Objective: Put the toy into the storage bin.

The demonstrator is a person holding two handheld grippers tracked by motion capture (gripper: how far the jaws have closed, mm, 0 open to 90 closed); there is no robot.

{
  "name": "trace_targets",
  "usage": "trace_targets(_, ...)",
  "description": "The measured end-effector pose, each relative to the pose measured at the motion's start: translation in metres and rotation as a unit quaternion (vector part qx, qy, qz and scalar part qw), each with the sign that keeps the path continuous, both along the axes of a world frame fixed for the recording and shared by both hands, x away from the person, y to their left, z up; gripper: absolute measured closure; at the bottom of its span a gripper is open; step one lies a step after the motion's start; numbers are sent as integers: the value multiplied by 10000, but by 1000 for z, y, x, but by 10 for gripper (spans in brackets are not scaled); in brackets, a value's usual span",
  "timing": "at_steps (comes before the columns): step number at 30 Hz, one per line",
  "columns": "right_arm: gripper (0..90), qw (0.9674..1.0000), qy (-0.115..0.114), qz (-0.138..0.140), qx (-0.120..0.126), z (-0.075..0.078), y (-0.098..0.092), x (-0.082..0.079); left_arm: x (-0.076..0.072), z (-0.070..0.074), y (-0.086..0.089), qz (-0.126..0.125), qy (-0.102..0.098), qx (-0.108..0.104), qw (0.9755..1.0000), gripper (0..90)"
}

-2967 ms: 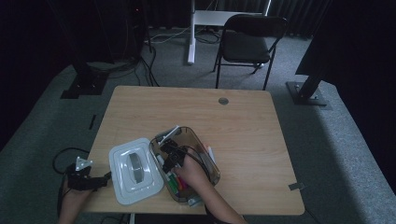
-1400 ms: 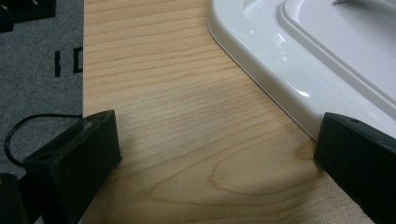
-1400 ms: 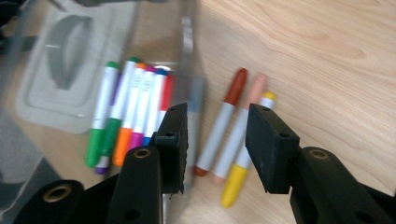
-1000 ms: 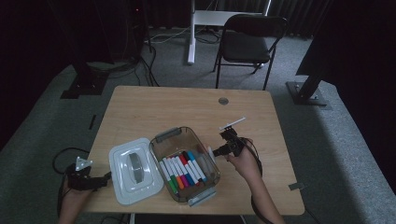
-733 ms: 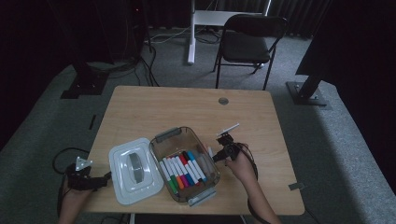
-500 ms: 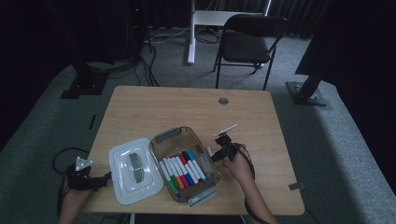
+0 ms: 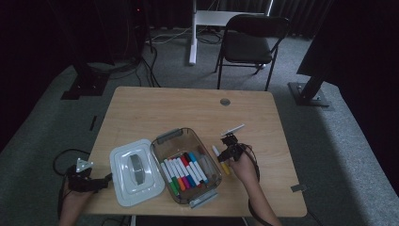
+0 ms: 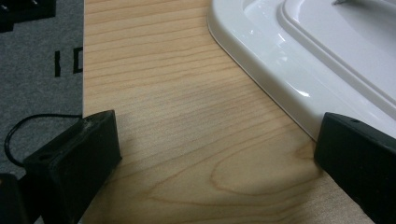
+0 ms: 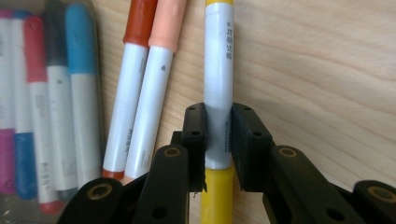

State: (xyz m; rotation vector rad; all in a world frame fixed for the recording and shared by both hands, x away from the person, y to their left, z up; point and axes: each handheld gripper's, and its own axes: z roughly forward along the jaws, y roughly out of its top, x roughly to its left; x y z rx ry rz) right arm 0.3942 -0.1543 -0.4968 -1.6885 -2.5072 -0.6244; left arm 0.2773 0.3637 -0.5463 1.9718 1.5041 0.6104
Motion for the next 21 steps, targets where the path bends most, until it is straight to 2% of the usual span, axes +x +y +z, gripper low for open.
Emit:
trace_targets(11,765,9985,-442,-18,312,50,-10,-9,0,0,0,1,0,-1,10000,7)
trace_targets(16,765,9967,-657,95,459,75,-5,-13,0,0,0,0,-1,0,10000,8)
trace_targets(20,765,9940,-880,241,606,98,4,-19,0,0,0,-1,-4,4,10000,8)
trace_targets(21,765,9940,-880,241,606,98,4,-19,0,0,0,-1,-4,4,10000,7)
